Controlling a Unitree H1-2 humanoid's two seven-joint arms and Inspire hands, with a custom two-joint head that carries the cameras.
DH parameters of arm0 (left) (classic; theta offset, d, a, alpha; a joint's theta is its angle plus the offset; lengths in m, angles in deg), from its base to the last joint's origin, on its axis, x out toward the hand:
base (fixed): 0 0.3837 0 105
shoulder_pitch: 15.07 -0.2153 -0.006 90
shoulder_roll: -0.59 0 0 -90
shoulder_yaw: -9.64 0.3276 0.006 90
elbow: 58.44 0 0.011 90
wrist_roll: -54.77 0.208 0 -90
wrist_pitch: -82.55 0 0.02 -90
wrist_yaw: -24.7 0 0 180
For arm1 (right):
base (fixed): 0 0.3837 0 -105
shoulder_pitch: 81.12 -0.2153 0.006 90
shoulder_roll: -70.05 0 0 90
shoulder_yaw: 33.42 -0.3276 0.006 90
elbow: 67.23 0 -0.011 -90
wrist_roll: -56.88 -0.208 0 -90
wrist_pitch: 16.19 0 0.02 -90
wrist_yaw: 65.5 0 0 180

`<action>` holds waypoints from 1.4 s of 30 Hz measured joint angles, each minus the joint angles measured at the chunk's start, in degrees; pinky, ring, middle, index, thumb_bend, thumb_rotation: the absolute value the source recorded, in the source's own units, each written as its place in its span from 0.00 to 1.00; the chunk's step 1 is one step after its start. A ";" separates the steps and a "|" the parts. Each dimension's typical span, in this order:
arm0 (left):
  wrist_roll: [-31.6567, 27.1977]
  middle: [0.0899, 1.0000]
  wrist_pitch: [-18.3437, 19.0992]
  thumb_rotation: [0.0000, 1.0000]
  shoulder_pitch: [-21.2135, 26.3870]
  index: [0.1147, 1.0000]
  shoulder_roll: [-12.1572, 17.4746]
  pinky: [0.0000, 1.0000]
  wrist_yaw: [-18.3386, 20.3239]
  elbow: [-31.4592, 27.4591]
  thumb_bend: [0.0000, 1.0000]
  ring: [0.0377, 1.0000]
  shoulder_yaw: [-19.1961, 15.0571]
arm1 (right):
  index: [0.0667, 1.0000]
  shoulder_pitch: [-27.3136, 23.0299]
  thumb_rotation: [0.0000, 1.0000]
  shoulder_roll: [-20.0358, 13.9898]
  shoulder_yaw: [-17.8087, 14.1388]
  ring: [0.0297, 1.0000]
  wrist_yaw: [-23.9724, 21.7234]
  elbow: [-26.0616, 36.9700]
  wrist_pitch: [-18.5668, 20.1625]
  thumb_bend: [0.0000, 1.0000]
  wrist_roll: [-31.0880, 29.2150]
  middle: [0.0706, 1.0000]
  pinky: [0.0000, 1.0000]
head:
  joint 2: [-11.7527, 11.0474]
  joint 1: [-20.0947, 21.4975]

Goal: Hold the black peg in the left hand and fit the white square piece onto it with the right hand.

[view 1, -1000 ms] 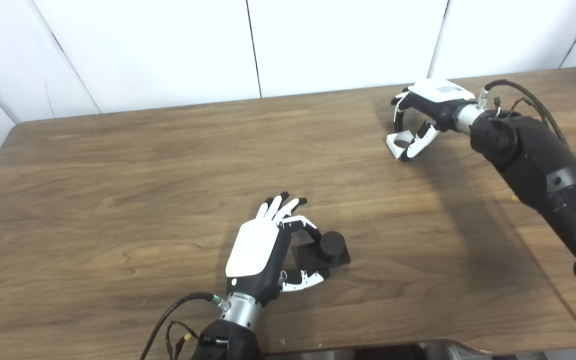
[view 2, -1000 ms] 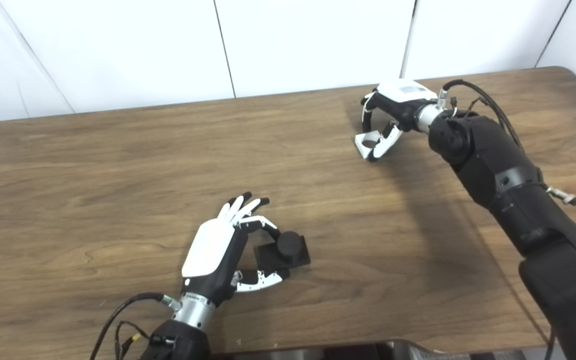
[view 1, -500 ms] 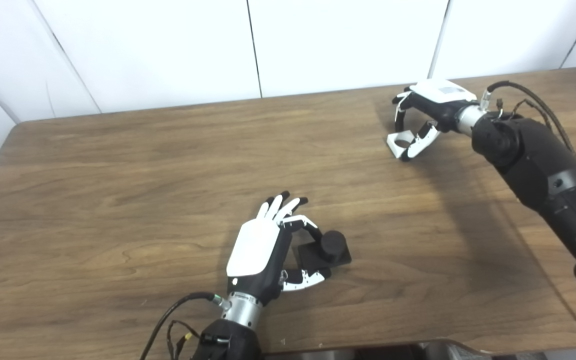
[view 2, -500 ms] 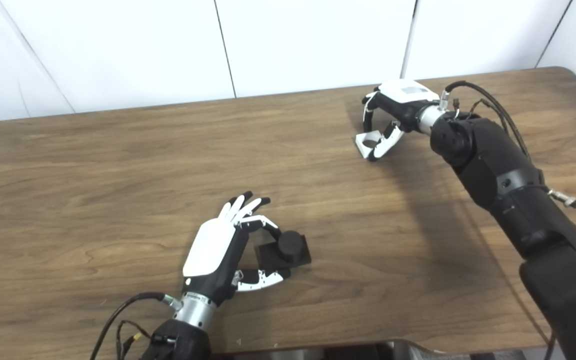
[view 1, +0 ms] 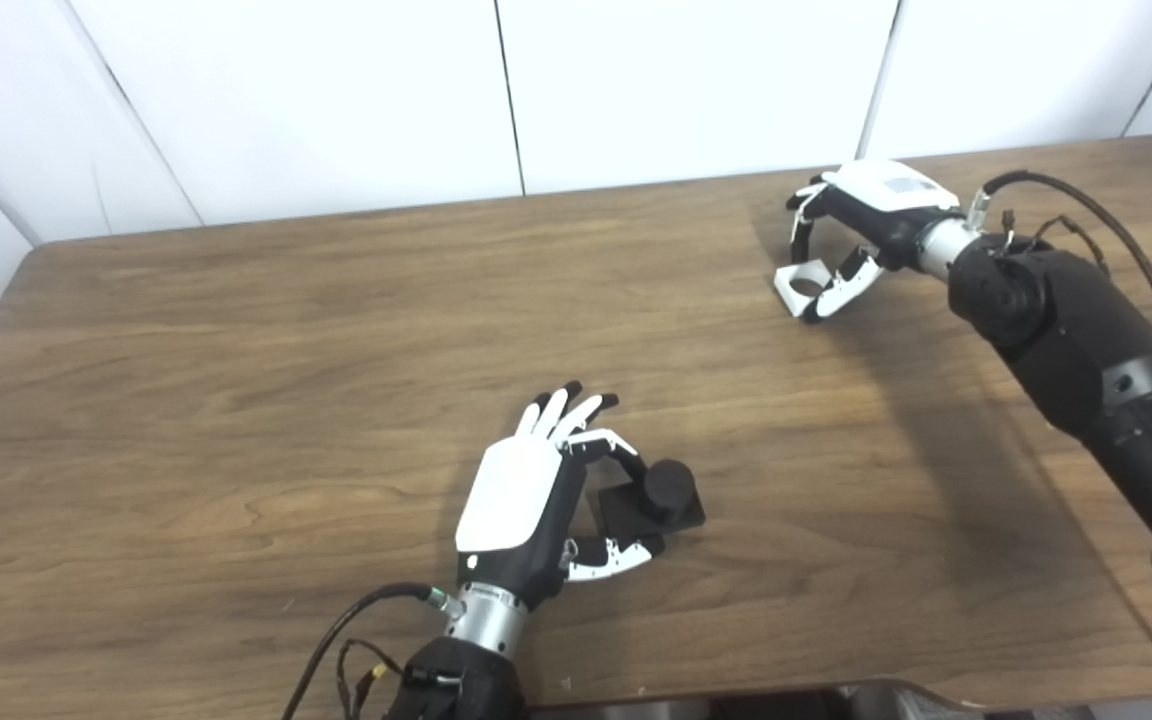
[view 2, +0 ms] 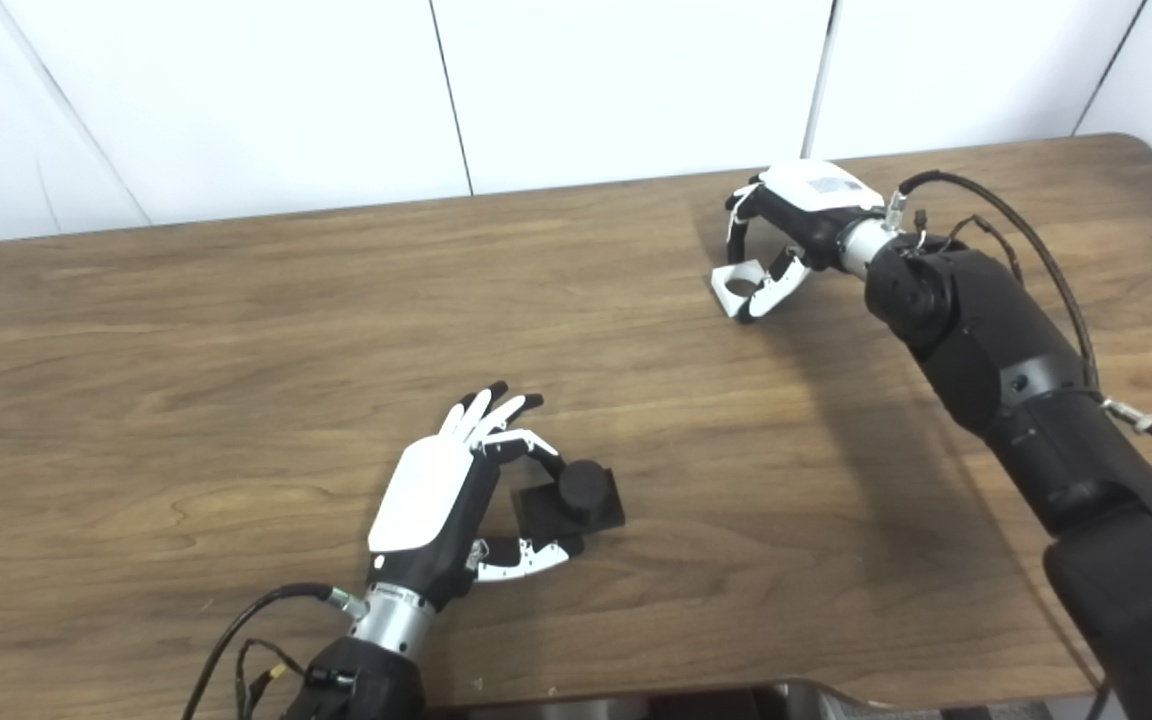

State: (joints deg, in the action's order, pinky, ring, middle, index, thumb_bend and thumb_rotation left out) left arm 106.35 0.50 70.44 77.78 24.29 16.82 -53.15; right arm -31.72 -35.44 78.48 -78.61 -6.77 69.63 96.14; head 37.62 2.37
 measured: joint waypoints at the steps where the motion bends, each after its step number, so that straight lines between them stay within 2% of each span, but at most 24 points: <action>1: 0.00 0.90 0.00 0.07 0.00 0.43 0.00 1.00 0.01 0.00 0.50 0.99 0.00 | 0.45 0.20 0.14 0.00 -0.12 0.96 0.03 0.36 0.00 0.53 0.01 0.86 0.90 | 0.00 0.00; 13: 0.00 0.90 -0.04 0.07 0.00 0.43 0.00 1.00 0.00 0.02 0.50 0.98 0.01 | 0.45 3.27 0.14 0.07 -0.80 0.98 -0.29 6.99 0.07 0.53 0.05 0.87 0.90 | -0.61 0.00; 20: 0.00 0.90 -0.14 0.07 -0.01 0.43 -0.02 1.00 -0.63 0.37 0.50 0.98 0.16 | 0.45 5.03 0.14 0.00 -1.56 0.99 -1.42 15.76 0.08 0.53 0.13 0.87 0.91 | -1.14 0.00; 28: 0.00 0.90 -0.27 0.07 -0.01 0.43 -0.06 1.00 -1.35 0.77 0.50 0.99 0.32 | 0.45 9.27 0.15 -0.14 -1.83 1.00 -2.38 24.51 -0.31 0.53 0.92 0.88 0.94 | -1.58 -0.09; 36: -0.01 0.90 -0.27 0.07 0.00 0.43 -0.11 1.00 -1.50 0.87 0.50 0.99 0.39 | 0.45 12.55 0.15 -0.20 -4.12 1.00 -6.08 37.77 0.28 0.53 0.22 0.88 0.96 | -1.58 -0.09; 42: -0.07 0.90 -0.41 0.07 0.13 0.43 -0.17 1.00 -1.93 1.41 0.50 0.98 0.37 | 0.45 15.12 0.15 -0.25 -4.74 1.00 -11.51 45.59 1.44 0.53 -0.80 0.88 0.95 | -1.58 -0.09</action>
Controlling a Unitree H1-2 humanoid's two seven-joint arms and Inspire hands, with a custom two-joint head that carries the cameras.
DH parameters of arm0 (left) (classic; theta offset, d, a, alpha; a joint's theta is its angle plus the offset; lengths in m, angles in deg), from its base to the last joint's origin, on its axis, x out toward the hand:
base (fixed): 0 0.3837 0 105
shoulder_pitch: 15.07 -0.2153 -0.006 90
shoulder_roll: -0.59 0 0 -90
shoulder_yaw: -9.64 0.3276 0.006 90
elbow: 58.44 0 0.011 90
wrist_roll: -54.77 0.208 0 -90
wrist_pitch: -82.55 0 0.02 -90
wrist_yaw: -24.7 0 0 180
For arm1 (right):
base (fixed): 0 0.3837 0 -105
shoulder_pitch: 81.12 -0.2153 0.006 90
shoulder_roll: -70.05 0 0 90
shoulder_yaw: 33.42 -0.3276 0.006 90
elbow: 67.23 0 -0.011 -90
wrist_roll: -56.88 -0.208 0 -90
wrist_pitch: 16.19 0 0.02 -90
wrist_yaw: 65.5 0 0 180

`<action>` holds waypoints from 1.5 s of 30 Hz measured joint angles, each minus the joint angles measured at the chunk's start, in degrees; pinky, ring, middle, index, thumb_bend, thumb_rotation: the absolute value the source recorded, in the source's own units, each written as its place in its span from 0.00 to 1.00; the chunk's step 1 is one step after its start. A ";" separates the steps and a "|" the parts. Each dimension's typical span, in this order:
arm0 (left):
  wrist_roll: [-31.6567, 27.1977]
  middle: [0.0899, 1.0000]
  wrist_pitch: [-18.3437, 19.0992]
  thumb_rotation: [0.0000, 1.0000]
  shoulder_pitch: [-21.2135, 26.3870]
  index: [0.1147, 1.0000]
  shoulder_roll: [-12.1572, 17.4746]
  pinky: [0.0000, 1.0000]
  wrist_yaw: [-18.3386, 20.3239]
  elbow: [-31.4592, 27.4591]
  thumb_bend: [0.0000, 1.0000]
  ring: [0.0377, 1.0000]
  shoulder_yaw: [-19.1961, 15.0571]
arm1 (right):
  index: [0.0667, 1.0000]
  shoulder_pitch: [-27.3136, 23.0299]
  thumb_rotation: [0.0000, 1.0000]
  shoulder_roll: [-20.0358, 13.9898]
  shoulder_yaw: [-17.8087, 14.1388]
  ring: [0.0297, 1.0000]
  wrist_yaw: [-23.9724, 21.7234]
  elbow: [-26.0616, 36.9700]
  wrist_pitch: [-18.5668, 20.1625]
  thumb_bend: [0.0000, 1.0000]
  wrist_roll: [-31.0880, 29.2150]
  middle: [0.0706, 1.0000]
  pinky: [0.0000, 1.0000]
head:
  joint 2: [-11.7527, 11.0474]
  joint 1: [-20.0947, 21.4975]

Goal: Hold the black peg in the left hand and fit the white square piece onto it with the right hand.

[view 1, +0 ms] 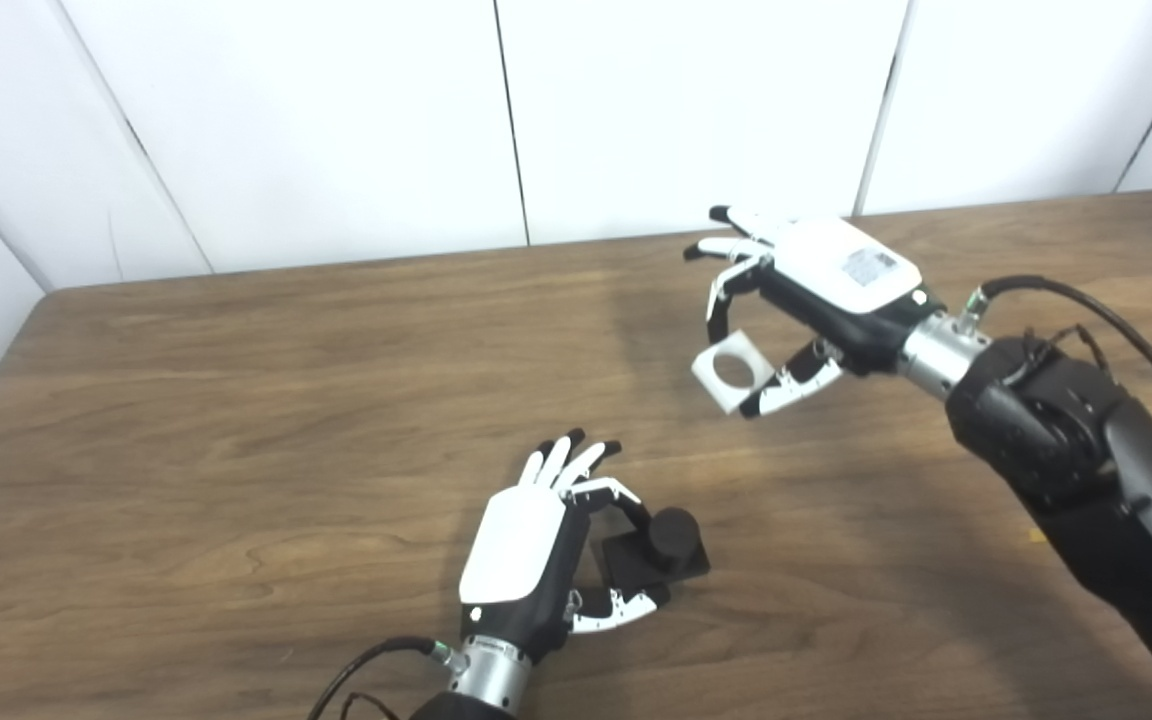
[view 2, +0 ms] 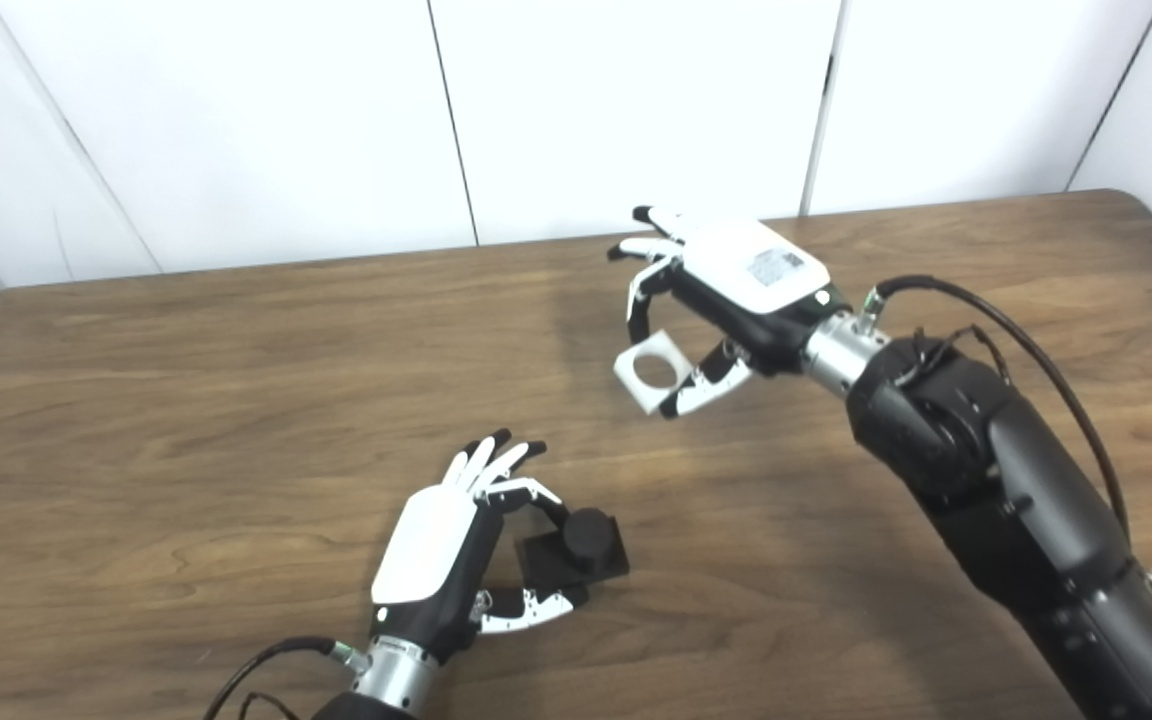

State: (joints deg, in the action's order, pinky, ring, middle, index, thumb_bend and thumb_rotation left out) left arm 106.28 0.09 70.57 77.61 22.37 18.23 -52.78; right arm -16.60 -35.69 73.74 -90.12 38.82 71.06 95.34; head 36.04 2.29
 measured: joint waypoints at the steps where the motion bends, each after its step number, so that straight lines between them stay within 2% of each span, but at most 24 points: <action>1: 0.00 0.90 -0.03 0.07 0.01 0.43 -0.01 1.00 -0.08 0.11 0.50 0.98 -0.01 | 0.45 0.37 0.15 -0.02 -0.14 1.00 -0.62 1.19 0.16 0.53 -0.19 0.88 0.95 | 0.00 0.00; 6: -0.01 0.90 -0.12 0.07 0.04 0.43 -0.05 1.00 -0.30 0.27 0.50 0.98 0.00 | 0.45 1.15 0.15 -0.03 -0.77 1.00 -6.10 7.21 2.73 0.53 -1.53 0.87 0.93 | 0.00 0.00; 10: -0.03 0.90 -0.15 0.07 0.07 0.43 -0.14 1.00 -0.36 0.38 0.50 0.98 0.01 | 0.45 1.43 0.15 -0.02 -1.64 0.99 -9.88 11.39 6.19 0.53 -2.21 0.86 0.92 | 0.00 0.00; 21: -0.10 0.90 0.12 0.07 0.15 0.43 -0.27 1.00 -0.21 0.39 0.50 0.99 0.00 | 0.45 2.61 0.15 0.20 -2.54 0.98 -14.13 18.11 7.19 0.53 -4.33 0.86 0.91 | 0.53 0.09; 34: -0.10 0.90 0.14 0.07 0.39 0.43 -0.55 1.00 -0.04 0.45 0.50 0.99 0.14 | 0.45 2.50 0.14 1.80 -1.51 0.99 -18.39 19.51 8.72 0.53 -5.76 0.87 0.92 | 0.97 -0.18; 45: -0.11 0.90 0.16 0.07 0.50 0.43 -0.77 1.00 0.03 0.54 0.50 0.99 0.14 | 0.45 2.25 0.14 4.00 0.62 0.99 -18.49 15.66 8.46 0.53 -4.73 0.87 0.92 | 1.05 -0.09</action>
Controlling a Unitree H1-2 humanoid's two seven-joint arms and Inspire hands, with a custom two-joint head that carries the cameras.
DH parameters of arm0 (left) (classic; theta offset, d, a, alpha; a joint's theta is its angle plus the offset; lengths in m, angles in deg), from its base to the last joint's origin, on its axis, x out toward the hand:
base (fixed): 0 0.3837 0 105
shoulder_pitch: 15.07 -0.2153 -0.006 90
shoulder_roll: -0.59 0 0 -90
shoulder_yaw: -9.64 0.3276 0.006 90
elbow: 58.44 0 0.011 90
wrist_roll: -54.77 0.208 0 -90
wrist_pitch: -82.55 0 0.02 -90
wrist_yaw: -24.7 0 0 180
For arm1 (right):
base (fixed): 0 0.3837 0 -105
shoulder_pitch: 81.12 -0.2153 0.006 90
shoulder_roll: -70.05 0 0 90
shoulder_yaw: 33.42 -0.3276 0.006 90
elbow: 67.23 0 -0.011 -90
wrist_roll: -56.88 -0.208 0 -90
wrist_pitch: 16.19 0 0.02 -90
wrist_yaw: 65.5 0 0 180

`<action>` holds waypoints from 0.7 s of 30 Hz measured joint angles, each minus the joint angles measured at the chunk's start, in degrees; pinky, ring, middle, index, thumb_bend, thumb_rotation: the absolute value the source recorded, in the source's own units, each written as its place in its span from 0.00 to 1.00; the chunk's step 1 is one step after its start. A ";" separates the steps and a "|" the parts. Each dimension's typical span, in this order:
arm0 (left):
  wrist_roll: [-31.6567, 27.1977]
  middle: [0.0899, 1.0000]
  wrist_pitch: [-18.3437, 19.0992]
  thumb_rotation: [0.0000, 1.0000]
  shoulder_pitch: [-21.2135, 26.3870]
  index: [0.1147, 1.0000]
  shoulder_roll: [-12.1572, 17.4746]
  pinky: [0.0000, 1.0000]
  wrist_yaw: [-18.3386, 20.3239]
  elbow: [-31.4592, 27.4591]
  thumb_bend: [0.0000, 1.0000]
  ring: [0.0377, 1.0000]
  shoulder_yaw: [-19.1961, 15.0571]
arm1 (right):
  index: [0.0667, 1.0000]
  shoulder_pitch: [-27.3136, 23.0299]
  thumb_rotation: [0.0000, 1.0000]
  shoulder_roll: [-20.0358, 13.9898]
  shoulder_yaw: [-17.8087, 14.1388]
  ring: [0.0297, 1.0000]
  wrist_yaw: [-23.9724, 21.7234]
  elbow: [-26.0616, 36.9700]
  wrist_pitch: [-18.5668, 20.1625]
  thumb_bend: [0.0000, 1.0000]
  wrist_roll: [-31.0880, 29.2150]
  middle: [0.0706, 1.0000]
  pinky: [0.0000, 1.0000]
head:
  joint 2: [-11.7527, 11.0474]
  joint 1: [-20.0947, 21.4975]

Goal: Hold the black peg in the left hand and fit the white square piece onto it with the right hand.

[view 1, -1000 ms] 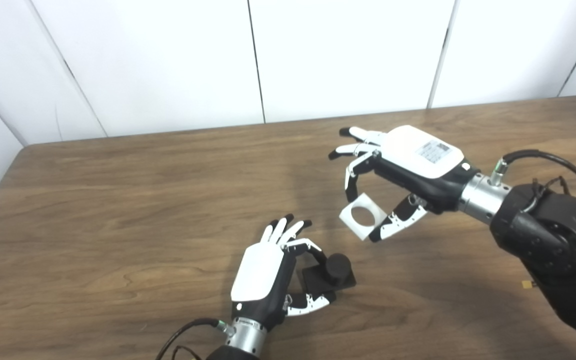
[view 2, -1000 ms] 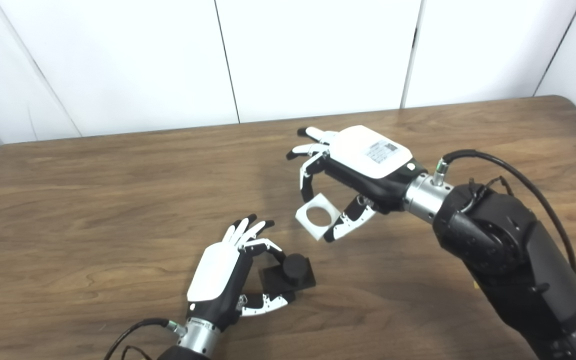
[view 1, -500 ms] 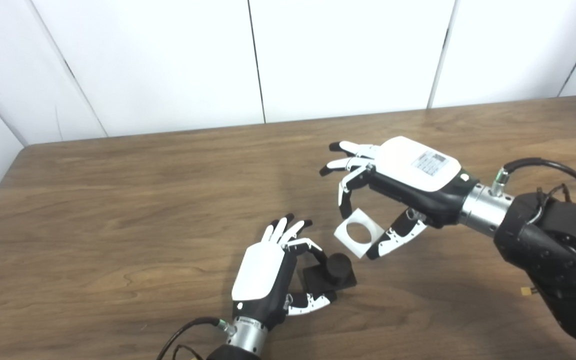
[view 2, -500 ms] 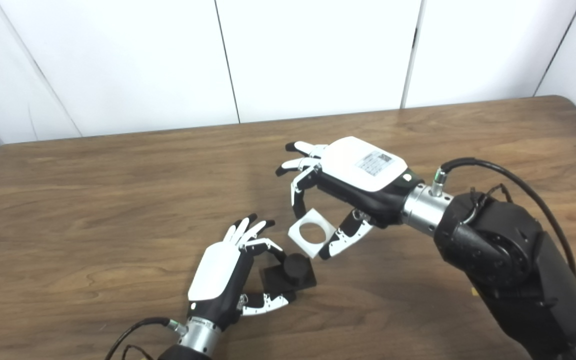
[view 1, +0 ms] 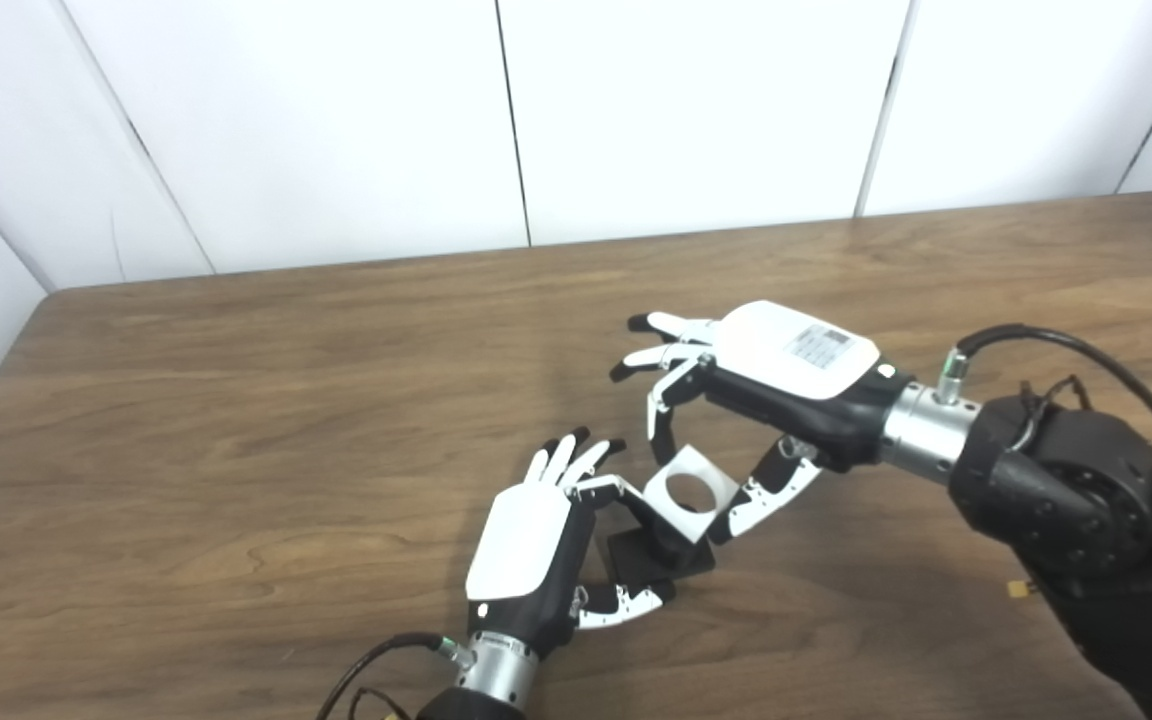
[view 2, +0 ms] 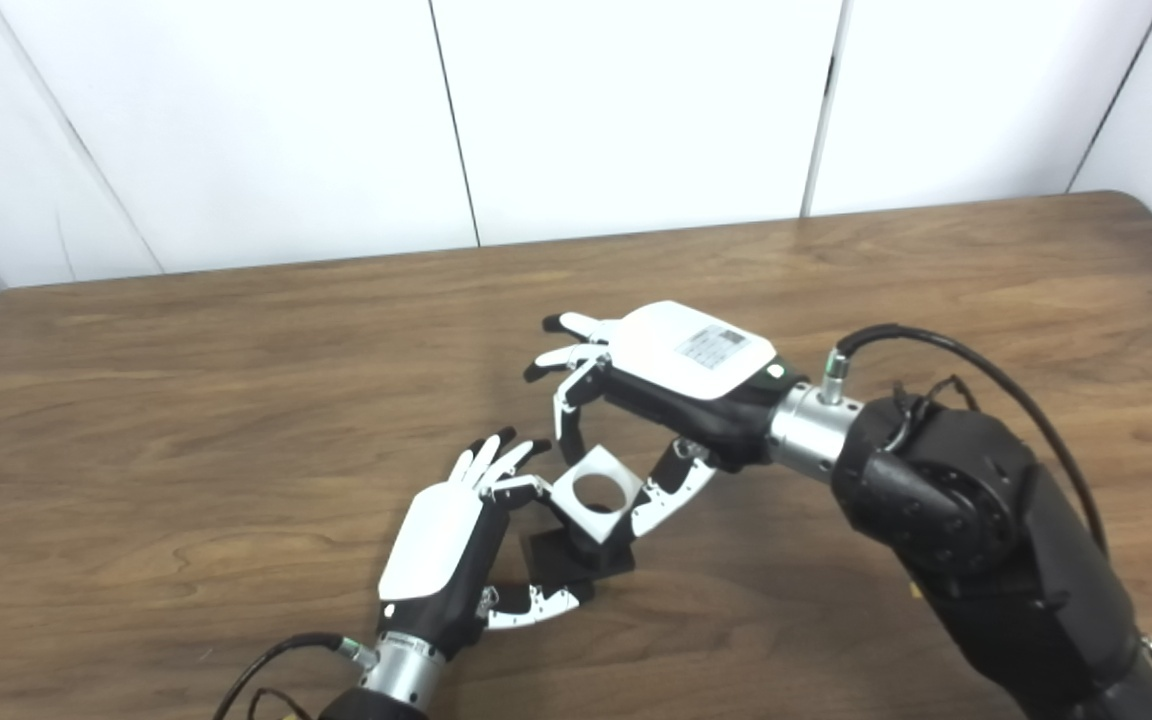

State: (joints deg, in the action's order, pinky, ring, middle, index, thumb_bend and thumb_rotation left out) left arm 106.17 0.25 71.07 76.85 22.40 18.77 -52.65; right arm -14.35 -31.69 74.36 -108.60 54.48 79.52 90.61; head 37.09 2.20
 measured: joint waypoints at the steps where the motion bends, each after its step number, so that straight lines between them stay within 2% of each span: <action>1: 0.00 0.90 0.01 0.07 0.01 0.43 0.00 1.00 0.01 0.00 0.50 0.99 0.00 | 0.45 0.00 0.14 0.00 0.15 0.99 0.00 -0.03 -0.03 0.53 0.17 0.87 0.92 | 0.00 0.00; 9: 0.03 0.90 0.00 0.07 0.04 0.43 -0.02 1.00 -0.08 0.02 0.50 0.98 0.04 | 0.45 -0.01 0.14 0.30 1.49 1.00 0.01 -0.78 -0.43 0.53 1.52 0.87 0.93 | 0.09 0.09; 21: 0.02 0.90 0.23 0.07 0.09 0.43 -0.16 1.00 0.07 0.03 0.50 0.99 0.05 | 0.45 0.04 0.14 0.10 3.15 1.00 0.06 -2.15 -3.94 0.53 4.02 0.88 0.94 | 0.18 0.00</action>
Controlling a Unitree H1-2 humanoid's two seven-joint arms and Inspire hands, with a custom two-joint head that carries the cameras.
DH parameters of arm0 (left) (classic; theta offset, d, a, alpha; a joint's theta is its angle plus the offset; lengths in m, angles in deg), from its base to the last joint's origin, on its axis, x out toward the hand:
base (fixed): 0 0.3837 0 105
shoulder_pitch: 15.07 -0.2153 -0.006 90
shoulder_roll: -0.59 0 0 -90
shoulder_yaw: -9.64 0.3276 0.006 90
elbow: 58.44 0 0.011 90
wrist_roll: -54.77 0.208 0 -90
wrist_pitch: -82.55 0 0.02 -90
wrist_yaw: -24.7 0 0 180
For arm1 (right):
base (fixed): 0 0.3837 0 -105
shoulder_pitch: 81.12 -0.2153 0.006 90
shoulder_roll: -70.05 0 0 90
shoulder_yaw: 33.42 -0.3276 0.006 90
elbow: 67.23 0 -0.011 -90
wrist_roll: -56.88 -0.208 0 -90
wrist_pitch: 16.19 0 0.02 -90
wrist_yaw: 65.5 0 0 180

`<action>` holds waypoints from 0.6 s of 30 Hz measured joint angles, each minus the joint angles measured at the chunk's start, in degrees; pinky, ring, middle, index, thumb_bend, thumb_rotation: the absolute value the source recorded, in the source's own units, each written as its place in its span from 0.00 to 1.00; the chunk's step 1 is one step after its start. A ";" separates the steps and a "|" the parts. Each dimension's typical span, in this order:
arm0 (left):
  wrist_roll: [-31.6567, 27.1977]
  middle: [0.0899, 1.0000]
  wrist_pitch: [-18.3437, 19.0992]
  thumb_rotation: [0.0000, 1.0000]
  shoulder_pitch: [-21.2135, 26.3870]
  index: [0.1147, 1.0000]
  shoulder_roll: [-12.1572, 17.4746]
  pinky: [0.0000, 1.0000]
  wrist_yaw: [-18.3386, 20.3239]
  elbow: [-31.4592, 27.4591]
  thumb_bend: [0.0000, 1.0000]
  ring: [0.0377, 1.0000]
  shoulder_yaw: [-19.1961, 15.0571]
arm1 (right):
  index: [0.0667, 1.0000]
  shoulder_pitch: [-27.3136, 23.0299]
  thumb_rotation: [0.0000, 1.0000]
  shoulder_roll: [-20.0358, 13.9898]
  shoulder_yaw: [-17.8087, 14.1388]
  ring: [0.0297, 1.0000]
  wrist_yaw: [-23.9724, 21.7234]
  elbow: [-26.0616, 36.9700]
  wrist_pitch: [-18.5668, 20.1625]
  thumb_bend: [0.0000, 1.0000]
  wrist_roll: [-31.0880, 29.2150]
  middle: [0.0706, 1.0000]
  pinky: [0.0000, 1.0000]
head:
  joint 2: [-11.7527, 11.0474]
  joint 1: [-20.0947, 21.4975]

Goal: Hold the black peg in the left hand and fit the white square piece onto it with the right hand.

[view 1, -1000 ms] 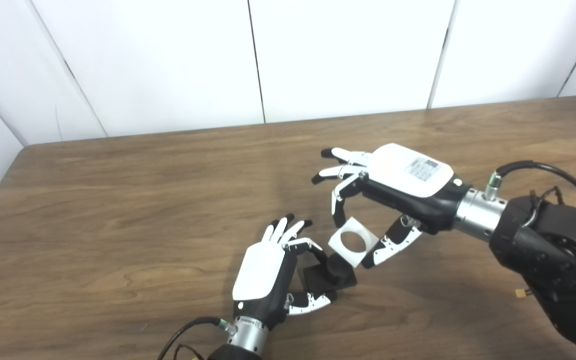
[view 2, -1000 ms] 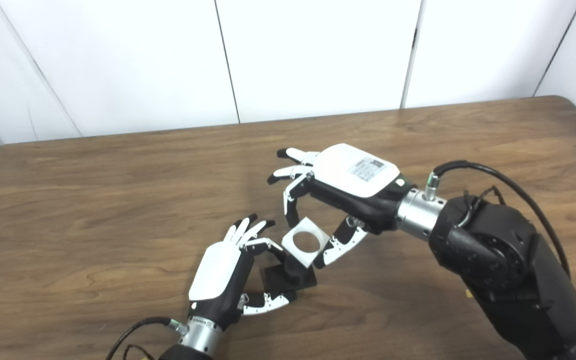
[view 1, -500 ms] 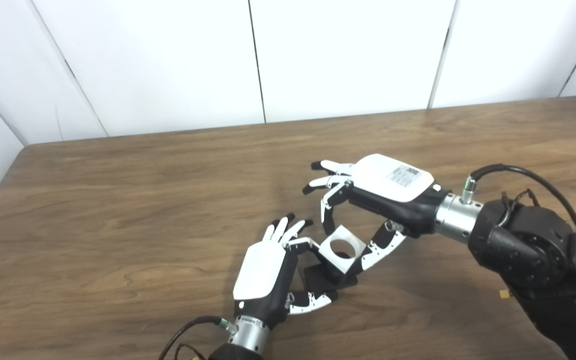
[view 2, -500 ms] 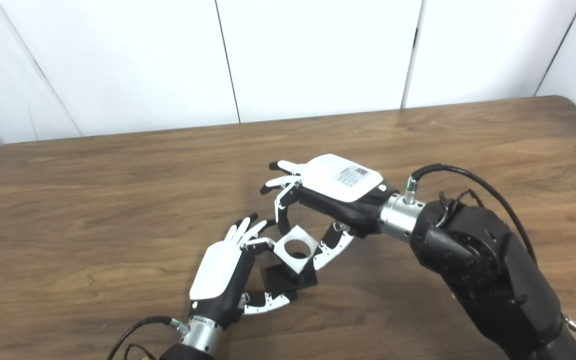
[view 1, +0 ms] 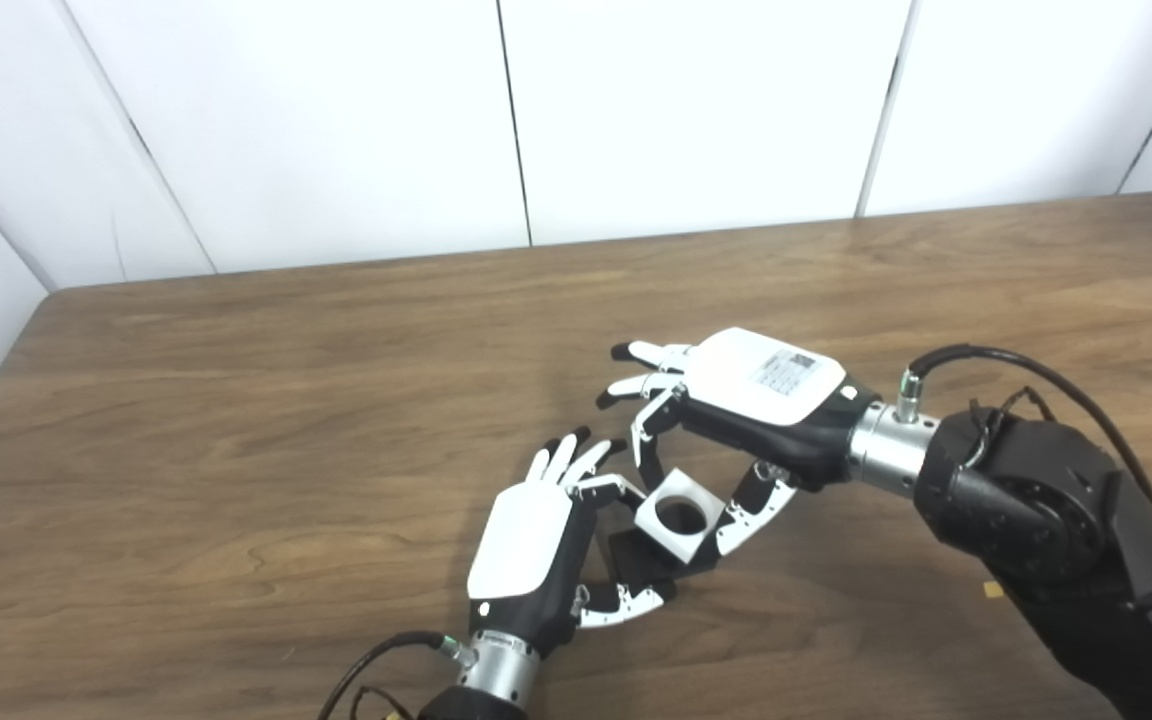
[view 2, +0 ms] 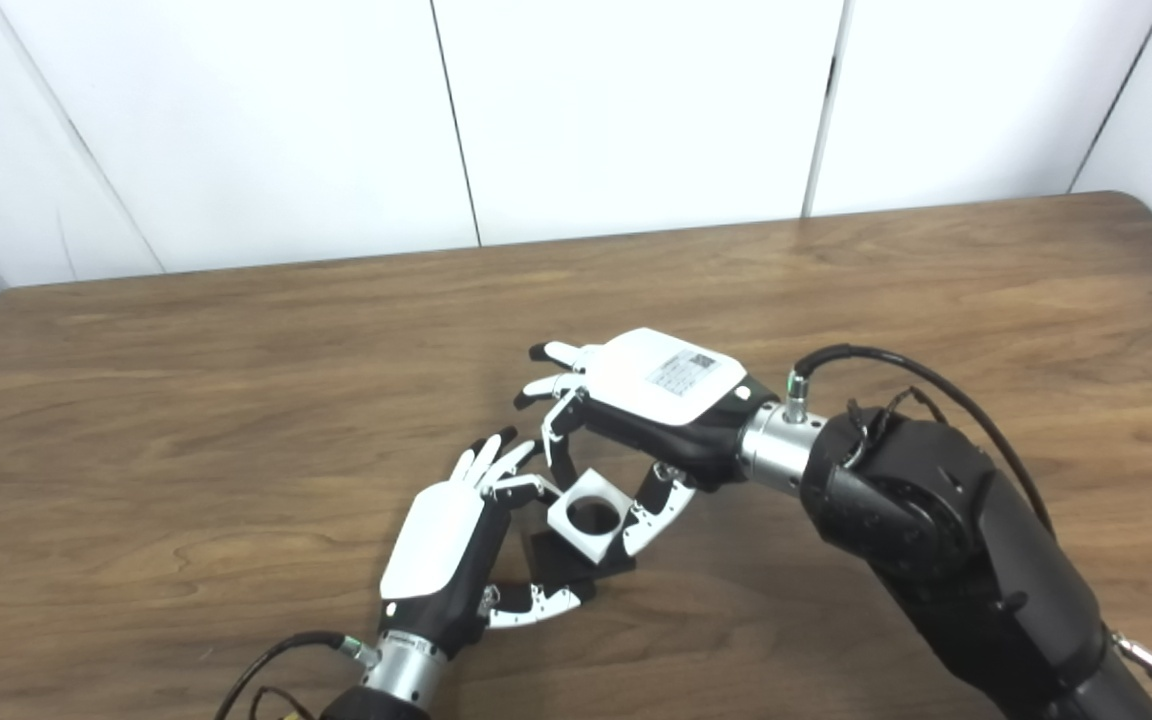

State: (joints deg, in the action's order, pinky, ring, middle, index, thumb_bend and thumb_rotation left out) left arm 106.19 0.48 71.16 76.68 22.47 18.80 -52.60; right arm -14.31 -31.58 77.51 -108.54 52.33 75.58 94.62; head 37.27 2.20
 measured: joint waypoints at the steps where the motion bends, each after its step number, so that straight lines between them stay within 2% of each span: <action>1: 0.00 0.90 0.00 0.07 0.00 0.43 -0.01 1.00 0.00 0.00 0.50 0.99 0.00 | 0.45 0.00 0.14 -0.03 0.00 1.00 -0.01 0.00 -0.03 0.53 0.07 0.88 0.94 | 0.00 0.09; 18: -0.05 0.90 -0.07 0.07 0.02 0.43 -0.09 1.00 -0.16 0.09 0.50 0.99 -0.06 | 0.45 0.09 0.14 -0.38 0.16 1.00 -0.97 0.01 -0.08 0.52 0.94 0.88 0.93 | 0.09 0.00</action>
State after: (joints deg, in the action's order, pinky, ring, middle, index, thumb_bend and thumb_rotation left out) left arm 106.14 0.41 71.18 76.60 22.31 18.90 -52.66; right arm -14.22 -31.96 77.66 -109.52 52.34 75.50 95.56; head 37.35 2.20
